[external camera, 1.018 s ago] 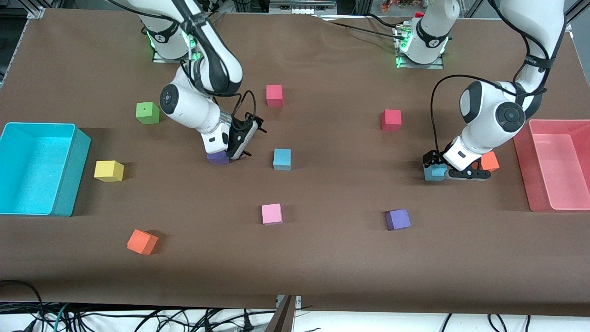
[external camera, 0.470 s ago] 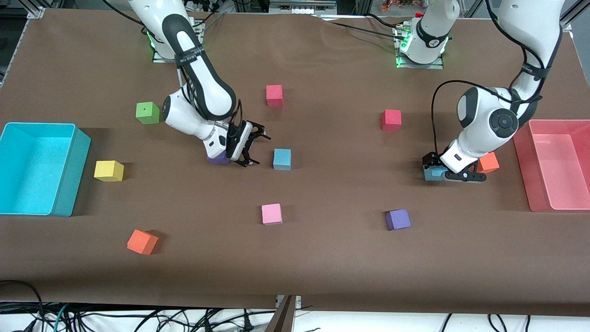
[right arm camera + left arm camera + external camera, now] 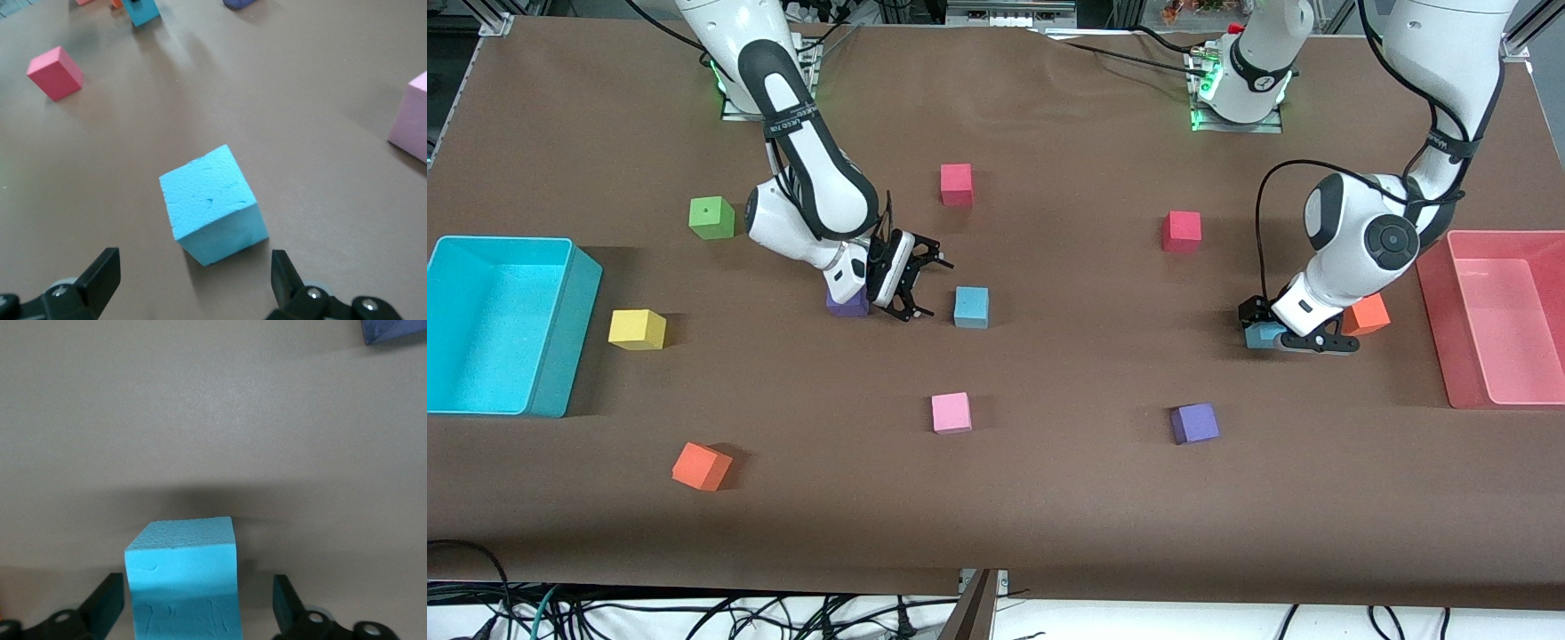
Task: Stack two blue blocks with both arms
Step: 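Carry the held blue block with the left gripper above the placed block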
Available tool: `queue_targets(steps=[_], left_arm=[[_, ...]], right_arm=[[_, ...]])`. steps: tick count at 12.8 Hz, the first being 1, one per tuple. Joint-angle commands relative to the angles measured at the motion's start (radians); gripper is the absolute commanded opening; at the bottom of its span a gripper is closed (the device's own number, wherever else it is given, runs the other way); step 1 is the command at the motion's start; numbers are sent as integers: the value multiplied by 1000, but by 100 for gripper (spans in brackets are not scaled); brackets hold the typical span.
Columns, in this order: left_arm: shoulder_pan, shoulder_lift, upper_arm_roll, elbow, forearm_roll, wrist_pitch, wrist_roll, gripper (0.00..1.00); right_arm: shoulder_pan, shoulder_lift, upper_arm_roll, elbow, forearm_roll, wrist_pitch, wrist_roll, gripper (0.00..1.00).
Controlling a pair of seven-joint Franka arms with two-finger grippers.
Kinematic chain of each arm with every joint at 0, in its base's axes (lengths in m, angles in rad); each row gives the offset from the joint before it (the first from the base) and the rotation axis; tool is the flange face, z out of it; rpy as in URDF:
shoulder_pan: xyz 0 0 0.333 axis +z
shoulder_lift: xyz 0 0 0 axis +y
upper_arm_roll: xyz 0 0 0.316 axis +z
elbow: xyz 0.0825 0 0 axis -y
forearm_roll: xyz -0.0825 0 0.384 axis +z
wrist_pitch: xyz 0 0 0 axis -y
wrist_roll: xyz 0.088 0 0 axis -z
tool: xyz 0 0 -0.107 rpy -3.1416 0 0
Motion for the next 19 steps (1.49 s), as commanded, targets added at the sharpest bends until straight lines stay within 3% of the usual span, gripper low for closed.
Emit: queue_targets(steps=[1,3,6,8,10,13,16,19], left_arm=[[-1,0,16,-2,18,11,16,41],[-2,-3,17,-2,18,2,16,0],[-5,-89,16,15,10,-68,-3,0],[-13,-144,11,36,4,-104,-12,0],[-65,-167,7,142,2,-244,-44,0],[-125,-161,-67,343,2,-514,-251,0],[-213,-141,-131,395,2,-556,-499,0],[-348,-60,-144,478,1,-558,-749,0]], right_arm=[[-37,18,6,-1,30,-72,-73,100],[-40,29,6,-1,30,-75,-91,100],[-41,44,7,-1,116,-77,-176,100],[-41,48,7,-1,124,-77,-184,100],[-41,48,9,-3,125,-77,-184,100],[-41,48,9,-1,125,-77,-184,100],[-40,48,9,-3,125,-77,-185,100],[-40,48,9,-4,125,-77,-185,100]])
